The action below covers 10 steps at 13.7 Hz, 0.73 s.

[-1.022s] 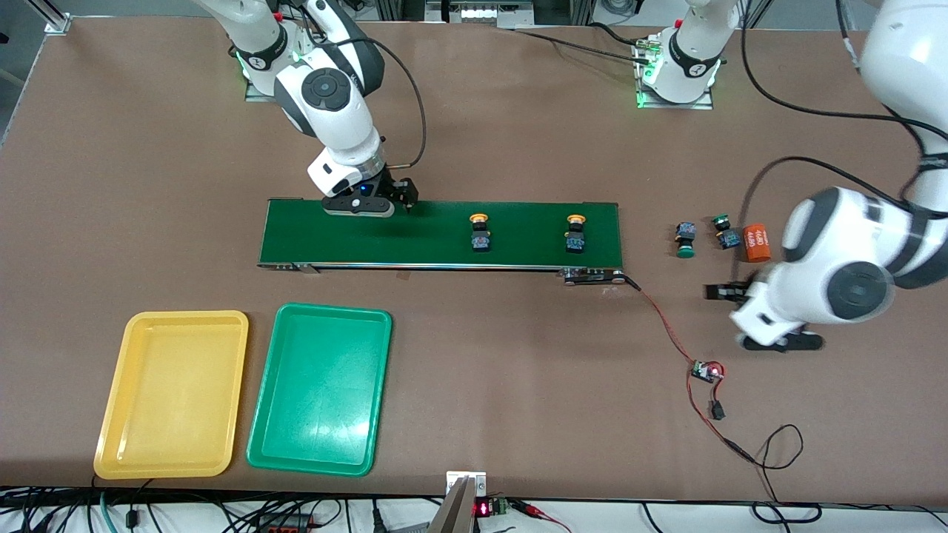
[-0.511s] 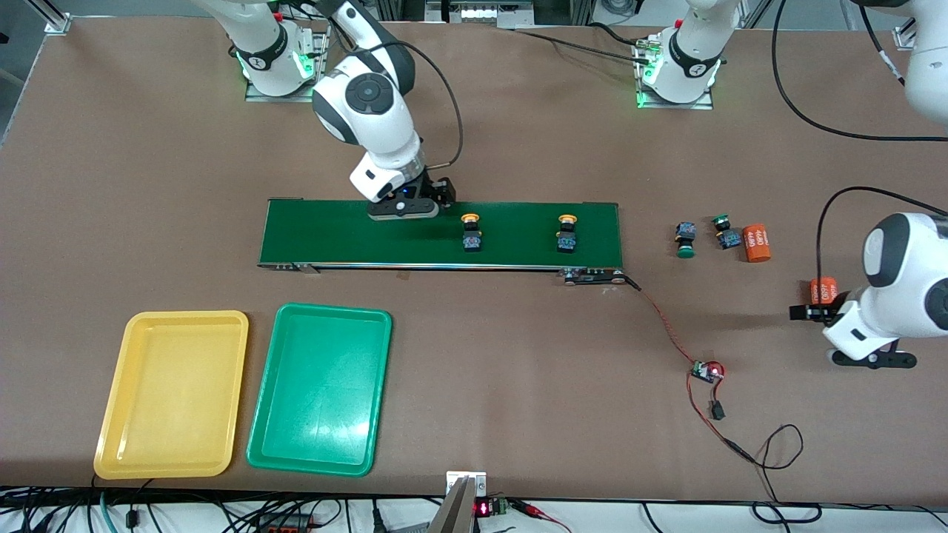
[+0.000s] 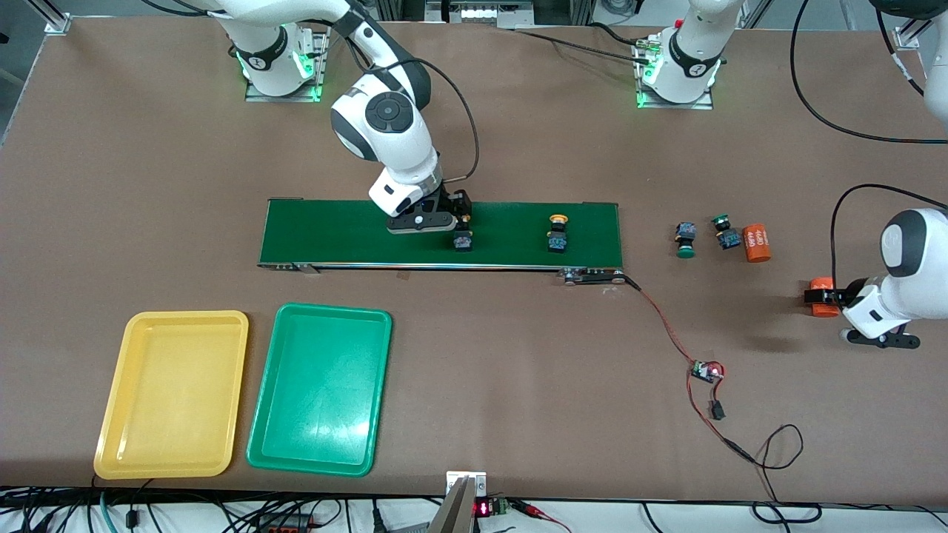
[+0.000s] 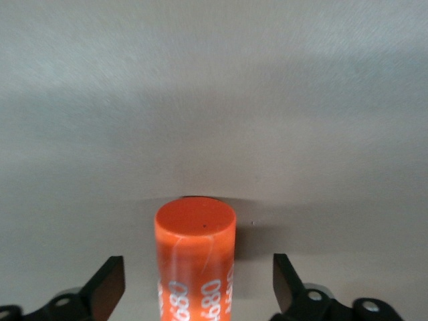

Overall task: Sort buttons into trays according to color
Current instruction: 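Grasp an orange cylinder with the left gripper while the right gripper grasps a button, then carry the button to the yellow tray while the left gripper carries the cylinder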

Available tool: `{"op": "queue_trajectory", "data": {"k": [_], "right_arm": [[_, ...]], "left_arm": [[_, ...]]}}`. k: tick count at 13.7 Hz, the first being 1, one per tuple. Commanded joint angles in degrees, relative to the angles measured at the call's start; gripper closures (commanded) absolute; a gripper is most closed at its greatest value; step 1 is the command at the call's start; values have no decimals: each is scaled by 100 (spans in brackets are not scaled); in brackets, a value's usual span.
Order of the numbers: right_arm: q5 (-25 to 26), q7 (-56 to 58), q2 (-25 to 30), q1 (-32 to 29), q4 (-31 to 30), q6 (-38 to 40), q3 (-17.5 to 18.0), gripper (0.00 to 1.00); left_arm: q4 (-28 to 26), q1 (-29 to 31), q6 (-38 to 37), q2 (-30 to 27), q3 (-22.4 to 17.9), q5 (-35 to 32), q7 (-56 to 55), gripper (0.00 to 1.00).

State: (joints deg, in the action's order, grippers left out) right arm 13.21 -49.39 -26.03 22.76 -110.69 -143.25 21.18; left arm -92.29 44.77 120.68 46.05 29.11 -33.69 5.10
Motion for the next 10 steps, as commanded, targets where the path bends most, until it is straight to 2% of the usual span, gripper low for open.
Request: {"op": "queue_trajectory", "data": {"k": [1, 2, 3, 5, 8, 9, 10], "right_arm": [[305, -150, -261, 141, 345, 60, -88, 0], [305, -159, -341, 185, 398, 60, -97, 0], [314, -185, -394, 229, 407, 51, -158, 0], [314, -185, -455, 282, 416, 51, -167, 0], [332, -185, -552, 273, 408, 60, -176, 0], [332, -185, -604, 273, 408, 60, -167, 3], [341, -185, -631, 264, 399, 60, -176, 26]], "left_arm": [[-219, 112, 202, -43, 78, -129, 88, 44], [-210, 111, 176, -69, 86, -129, 140, 67], [-210, 129, 141, -78, 130, -103, 202, 80], [-141, 120, -252, -131, 270, -59, 167, 85], [-114, 260, -956, -420, 1033, -67, 281, 84], [-105, 261, -1315, -517, 1375, -76, 516, 84], [-87, 261, -1588, -535, 1639, -67, 684, 84]]}}
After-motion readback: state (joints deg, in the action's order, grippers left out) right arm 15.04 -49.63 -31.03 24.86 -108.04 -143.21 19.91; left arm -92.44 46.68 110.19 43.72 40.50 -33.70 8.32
